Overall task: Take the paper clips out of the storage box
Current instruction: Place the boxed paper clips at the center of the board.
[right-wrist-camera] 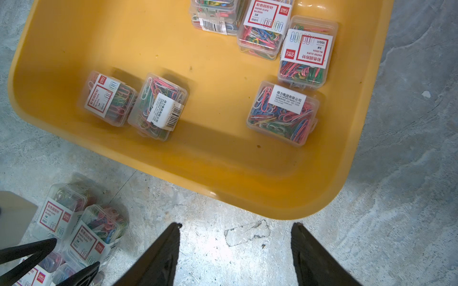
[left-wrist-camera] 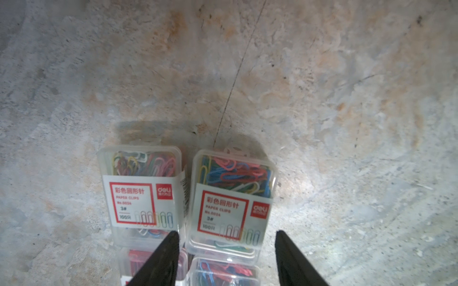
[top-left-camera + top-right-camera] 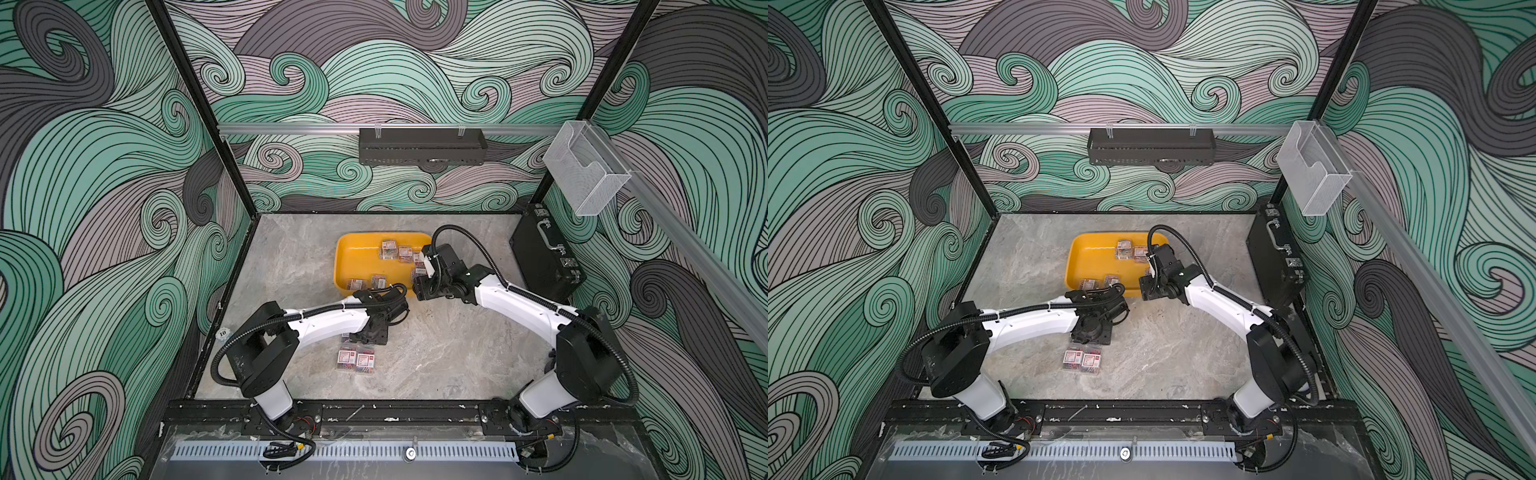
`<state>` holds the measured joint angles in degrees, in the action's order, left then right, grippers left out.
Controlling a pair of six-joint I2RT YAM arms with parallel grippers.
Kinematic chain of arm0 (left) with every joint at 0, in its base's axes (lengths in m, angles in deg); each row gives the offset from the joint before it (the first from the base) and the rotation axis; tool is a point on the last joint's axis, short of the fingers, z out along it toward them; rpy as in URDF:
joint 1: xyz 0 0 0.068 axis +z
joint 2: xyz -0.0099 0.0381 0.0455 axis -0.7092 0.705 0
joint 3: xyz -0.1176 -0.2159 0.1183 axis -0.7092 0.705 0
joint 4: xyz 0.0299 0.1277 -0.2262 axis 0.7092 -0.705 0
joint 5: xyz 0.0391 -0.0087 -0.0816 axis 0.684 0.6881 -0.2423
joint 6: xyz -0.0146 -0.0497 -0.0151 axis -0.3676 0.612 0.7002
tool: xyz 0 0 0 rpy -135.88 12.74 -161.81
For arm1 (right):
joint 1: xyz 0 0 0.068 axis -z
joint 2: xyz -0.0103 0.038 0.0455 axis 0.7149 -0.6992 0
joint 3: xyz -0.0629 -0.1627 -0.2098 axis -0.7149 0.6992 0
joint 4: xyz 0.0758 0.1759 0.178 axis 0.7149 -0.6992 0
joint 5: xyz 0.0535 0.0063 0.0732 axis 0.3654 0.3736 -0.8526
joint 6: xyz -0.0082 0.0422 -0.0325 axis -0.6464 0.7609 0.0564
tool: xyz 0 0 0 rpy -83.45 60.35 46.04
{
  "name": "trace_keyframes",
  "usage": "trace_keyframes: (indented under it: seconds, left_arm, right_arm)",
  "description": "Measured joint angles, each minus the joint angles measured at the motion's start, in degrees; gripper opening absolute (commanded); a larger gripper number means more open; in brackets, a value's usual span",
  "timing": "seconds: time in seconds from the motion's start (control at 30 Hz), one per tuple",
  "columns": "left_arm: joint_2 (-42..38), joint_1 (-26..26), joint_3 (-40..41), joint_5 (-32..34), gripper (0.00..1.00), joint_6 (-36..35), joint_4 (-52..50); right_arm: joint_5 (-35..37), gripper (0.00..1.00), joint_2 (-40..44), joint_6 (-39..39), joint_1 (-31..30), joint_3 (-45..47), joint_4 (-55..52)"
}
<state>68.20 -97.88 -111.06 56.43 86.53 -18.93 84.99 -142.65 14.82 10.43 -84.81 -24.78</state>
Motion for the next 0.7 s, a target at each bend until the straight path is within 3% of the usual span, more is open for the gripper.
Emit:
trace_keyframes:
  seconds: [0.37, 0.7]
  left_arm:
    - [0.0, -0.1, -0.1, 1.3, 0.63, -0.2, -0.1]
    - [4.9, -0.1, -6.1, 2.6, 0.63, -3.1, -1.3]
  right_arm:
    - [0.0, 0.71, 0.0, 0.0, 0.0, 0.0, 0.0]
    - [0.2, 0.71, 0.0, 0.0, 0.0, 0.0, -0.1]
